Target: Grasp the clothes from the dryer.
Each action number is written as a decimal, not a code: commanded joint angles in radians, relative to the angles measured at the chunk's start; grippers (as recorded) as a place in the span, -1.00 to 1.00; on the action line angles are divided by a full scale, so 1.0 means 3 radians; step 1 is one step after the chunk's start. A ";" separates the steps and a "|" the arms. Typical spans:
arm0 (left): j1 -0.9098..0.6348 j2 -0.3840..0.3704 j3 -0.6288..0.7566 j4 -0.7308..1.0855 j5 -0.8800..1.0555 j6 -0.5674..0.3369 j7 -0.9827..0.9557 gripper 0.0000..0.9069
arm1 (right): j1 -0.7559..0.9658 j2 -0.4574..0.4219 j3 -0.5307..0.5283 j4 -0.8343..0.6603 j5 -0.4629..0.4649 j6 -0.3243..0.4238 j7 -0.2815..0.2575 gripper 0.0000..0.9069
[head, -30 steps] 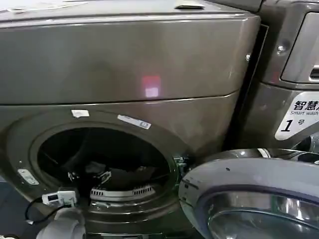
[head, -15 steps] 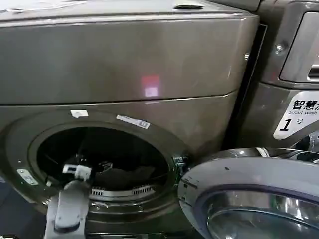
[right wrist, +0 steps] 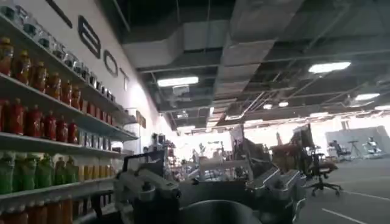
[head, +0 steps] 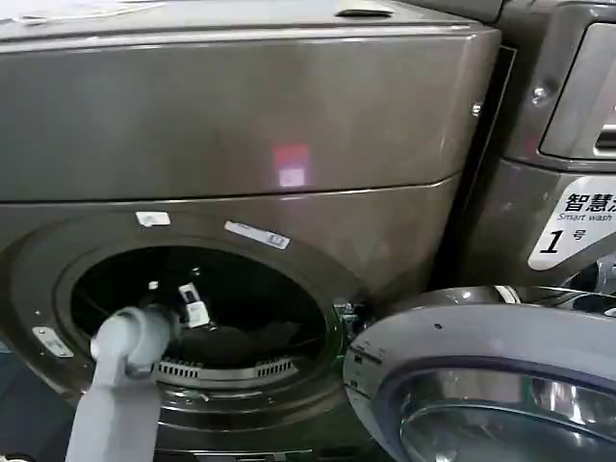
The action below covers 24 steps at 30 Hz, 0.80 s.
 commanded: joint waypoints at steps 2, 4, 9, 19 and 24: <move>-0.0077 0.0062 0.0118 0.0217 -0.0172 -0.0065 0.0127 1.00 | 0.0018 0.0005 -0.0022 0.0010 -0.0018 0.0010 0.0000 1.00; -0.0071 0.0057 0.0130 0.0240 -0.0177 -0.0062 0.0127 1.00 | 0.0022 0.0002 -0.0028 0.0014 -0.0019 0.0010 0.0002 1.00; -0.0063 0.0045 0.0159 0.0364 -0.0223 -0.0049 0.0126 1.00 | 0.0023 0.0004 -0.0047 0.0027 -0.0020 0.0011 0.0003 1.00; -0.0159 0.0075 0.0281 0.0801 -0.0394 0.0026 0.0125 1.00 | 0.0056 0.0009 -0.0104 0.0088 -0.0024 -0.0001 0.0009 1.00; -0.0220 0.0058 0.0287 0.1011 -0.0576 0.0113 0.0124 1.00 | 0.0057 0.0013 -0.0113 0.0104 -0.0026 -0.0002 0.0011 1.00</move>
